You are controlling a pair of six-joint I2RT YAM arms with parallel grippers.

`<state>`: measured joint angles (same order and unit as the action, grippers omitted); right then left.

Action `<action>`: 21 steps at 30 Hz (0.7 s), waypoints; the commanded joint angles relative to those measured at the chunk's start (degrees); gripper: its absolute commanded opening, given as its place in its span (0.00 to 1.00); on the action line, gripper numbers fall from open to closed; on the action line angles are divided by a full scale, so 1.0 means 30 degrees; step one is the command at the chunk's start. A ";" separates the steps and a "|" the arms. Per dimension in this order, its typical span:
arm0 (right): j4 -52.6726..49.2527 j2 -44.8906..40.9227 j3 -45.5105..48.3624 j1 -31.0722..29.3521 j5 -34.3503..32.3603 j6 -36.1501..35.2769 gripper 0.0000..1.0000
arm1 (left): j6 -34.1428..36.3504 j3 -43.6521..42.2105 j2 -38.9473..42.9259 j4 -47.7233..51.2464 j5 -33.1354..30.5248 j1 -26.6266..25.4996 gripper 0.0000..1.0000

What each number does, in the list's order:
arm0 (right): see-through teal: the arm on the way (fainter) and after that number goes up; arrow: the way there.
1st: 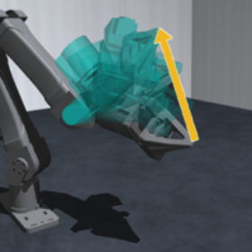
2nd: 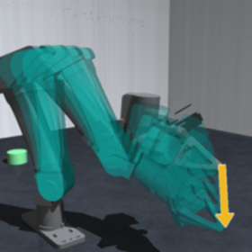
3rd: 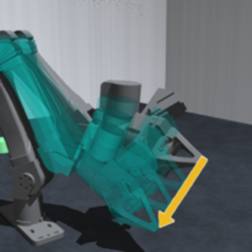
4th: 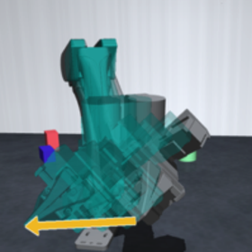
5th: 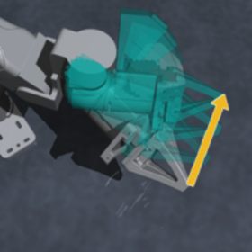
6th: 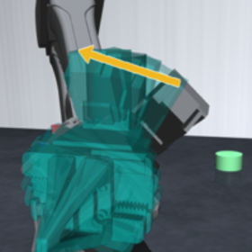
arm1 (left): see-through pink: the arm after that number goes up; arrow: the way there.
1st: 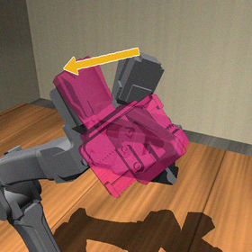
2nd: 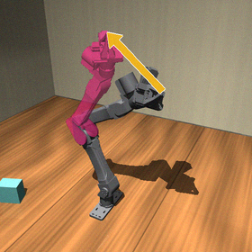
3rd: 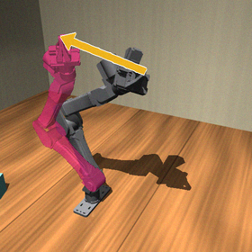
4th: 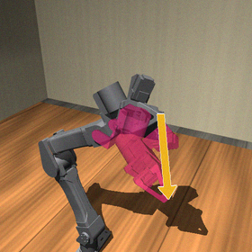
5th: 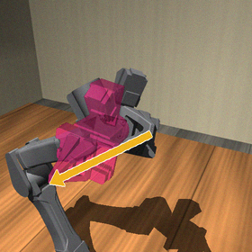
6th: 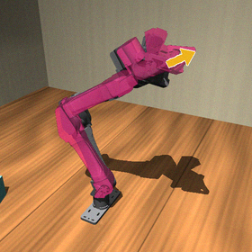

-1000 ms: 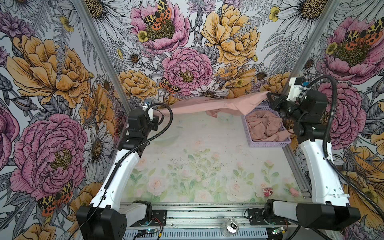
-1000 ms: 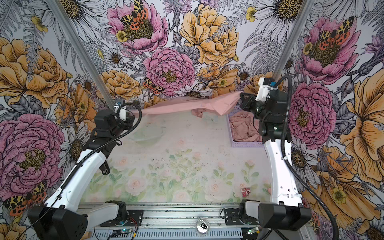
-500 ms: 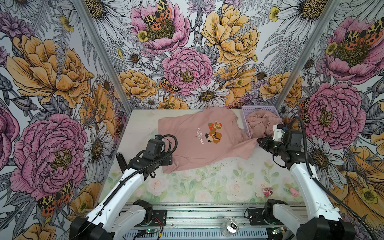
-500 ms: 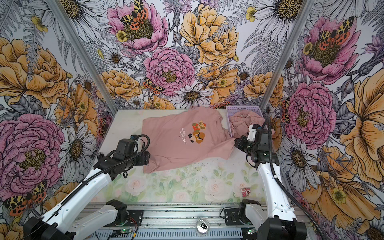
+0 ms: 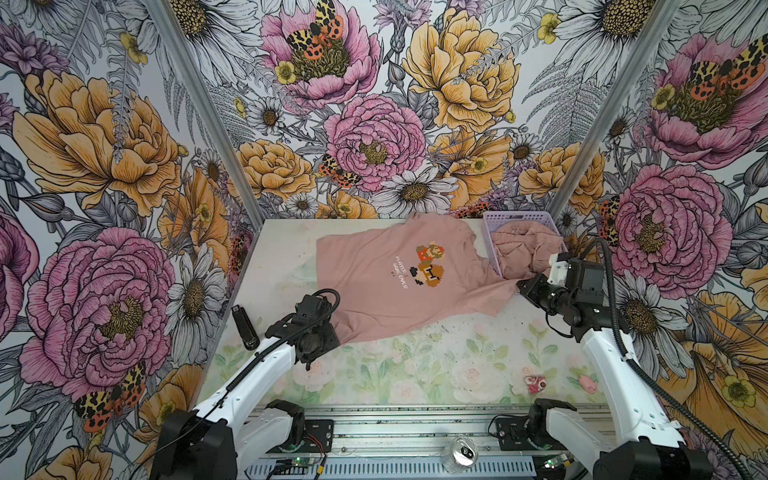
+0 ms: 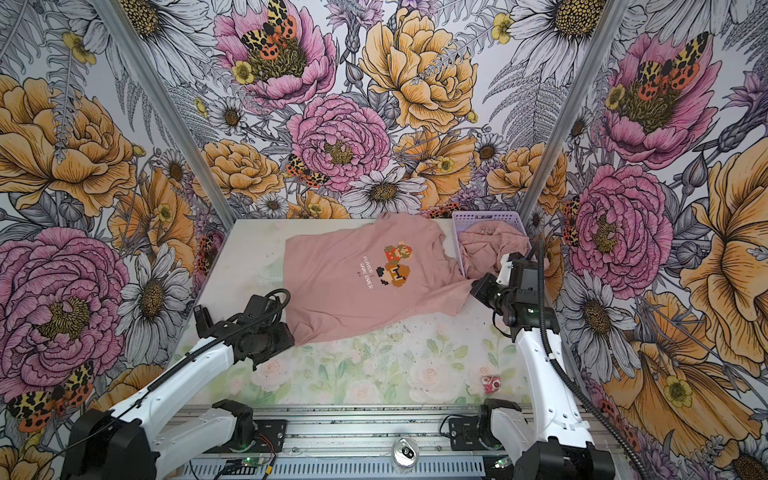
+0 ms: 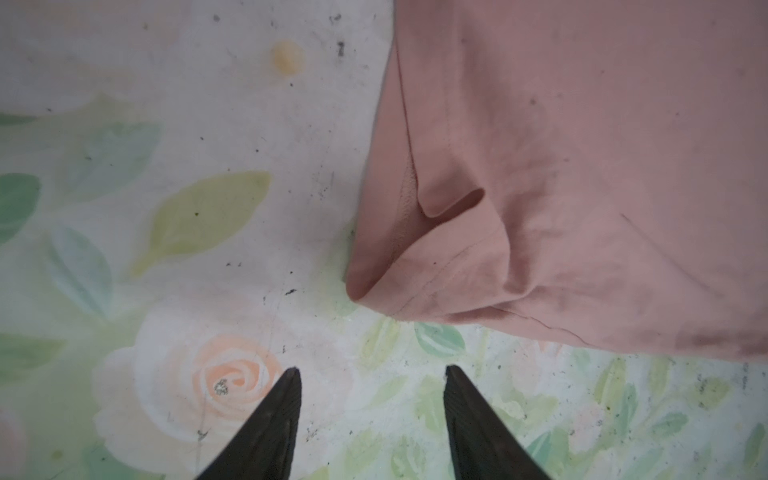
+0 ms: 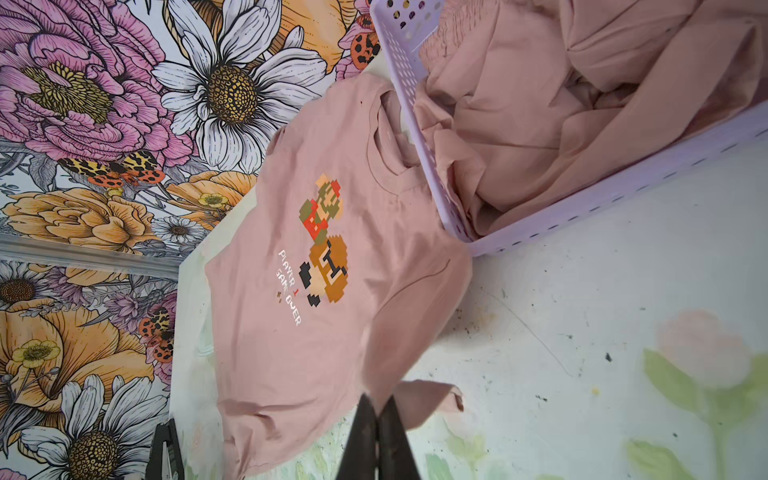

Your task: Fold and stack the mixed laundry pile

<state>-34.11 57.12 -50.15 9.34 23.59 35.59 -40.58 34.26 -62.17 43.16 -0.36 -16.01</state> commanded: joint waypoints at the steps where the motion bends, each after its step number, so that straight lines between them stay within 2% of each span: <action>1: -0.0029 -0.0101 -0.0358 0.0020 -0.0429 0.0242 0.00 | 0.0804 0.0592 -0.0990 -0.2482 0.1399 0.0461 0.55; 8: -0.0027 0.0061 -0.0436 0.0028 -0.0365 0.0070 0.00 | 0.4313 0.1973 -0.4061 -0.4287 0.1797 0.0901 0.52; 17: 0.0002 0.0429 -0.0754 0.0020 -0.0278 -0.0015 0.00 | 0.5833 0.2908 -0.6530 -0.5527 0.2017 0.0958 0.50; 19: 0.0002 0.0478 -0.0773 0.0022 -0.0265 -0.0029 0.00 | 0.6039 0.3132 -0.7100 -0.5520 0.2054 0.0982 0.47; 21: 0.0000 0.0436 -0.0791 0.0033 -0.0262 -0.0032 0.00 | 0.6084 0.3215 -0.7362 -0.5474 0.2080 0.0951 0.37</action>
<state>-34.11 58.50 -50.22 9.34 23.59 35.57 -24.62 42.57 -83.42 28.56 4.58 -13.58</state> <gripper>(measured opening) 0.050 0.409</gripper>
